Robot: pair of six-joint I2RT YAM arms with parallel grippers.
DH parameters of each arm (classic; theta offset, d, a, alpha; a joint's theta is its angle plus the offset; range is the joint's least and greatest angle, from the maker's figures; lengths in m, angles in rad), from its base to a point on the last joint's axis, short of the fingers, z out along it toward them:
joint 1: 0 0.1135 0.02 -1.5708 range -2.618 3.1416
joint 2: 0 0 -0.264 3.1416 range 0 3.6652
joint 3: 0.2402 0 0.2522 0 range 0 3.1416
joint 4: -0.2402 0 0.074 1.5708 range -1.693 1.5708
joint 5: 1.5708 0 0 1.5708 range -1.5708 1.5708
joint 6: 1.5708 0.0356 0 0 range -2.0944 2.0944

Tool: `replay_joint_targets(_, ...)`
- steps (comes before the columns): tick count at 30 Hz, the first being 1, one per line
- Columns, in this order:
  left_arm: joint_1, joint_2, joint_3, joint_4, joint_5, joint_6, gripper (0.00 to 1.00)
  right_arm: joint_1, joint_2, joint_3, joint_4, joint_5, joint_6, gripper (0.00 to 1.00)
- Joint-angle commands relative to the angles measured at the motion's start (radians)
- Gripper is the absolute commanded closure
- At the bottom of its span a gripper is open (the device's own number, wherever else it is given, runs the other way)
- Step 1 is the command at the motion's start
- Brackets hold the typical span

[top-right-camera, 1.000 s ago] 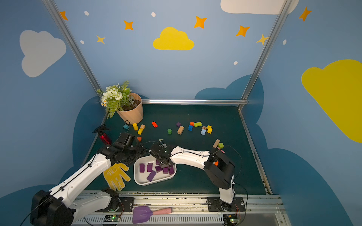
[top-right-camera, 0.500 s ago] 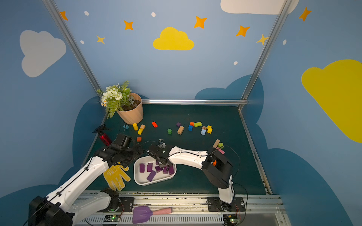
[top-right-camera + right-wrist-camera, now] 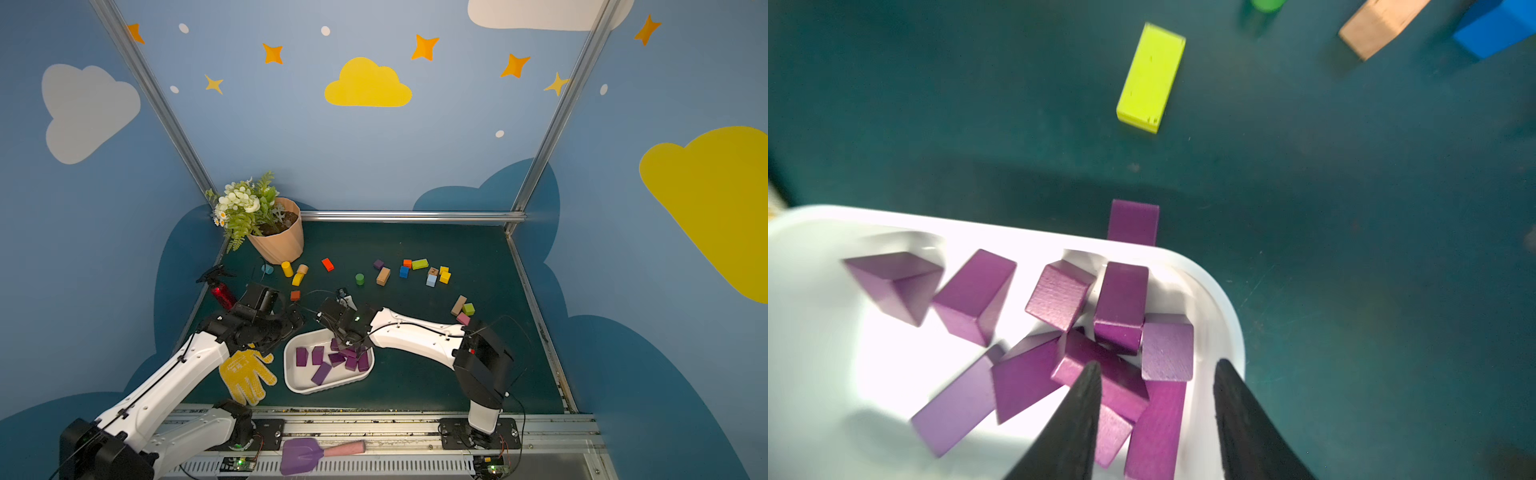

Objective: Pick purple bricks into the storage bin
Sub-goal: Place the building block in the storage box, then pick up the building block from the center of the board.

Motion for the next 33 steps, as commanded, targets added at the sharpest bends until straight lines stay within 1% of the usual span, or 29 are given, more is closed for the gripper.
replay_joint_targets(1,-0.004,0.024,0.054,-0.019,-0.003,-0.01,0.0,-0.036,-0.067,-0.042,0.009,0.009,-0.038,0.52)
replay_joint_targets(5,-0.014,0.065,0.105,-0.023,-0.014,-0.017,0.0,-0.09,-0.145,-0.117,0.038,-0.005,-0.059,0.51)
replay_joint_targets(8,-0.027,0.114,0.153,-0.028,-0.029,-0.018,0.0,-0.147,-0.206,-0.187,0.068,-0.044,-0.083,0.5)
replay_joint_targets(13,-0.06,0.23,0.254,-0.037,-0.05,-0.019,0.0,-0.225,-0.3,-0.289,0.088,-0.07,-0.142,0.46)
replay_joint_targets(17,-0.091,0.34,0.352,-0.056,-0.069,-0.016,0.0,-0.271,-0.375,-0.371,0.115,-0.087,-0.159,0.42)
replay_joint_targets(21,-0.128,0.456,0.472,-0.075,-0.085,0.0,0.0,-0.29,-0.436,-0.463,0.165,-0.112,-0.163,0.35)
replay_joint_targets(25,-0.161,0.576,0.597,-0.111,-0.111,0.027,0.0,-0.3,-0.463,-0.526,0.204,-0.15,-0.156,0.29)
replay_joint_targets(31,-0.2,0.764,0.799,-0.182,-0.163,0.093,0.0,-0.301,-0.469,-0.573,0.236,-0.192,-0.15,0.27)
replay_joint_targets(33,-0.21,0.824,0.869,-0.199,-0.182,0.137,0.0,-0.301,-0.476,-0.598,0.25,-0.199,-0.147,0.27)
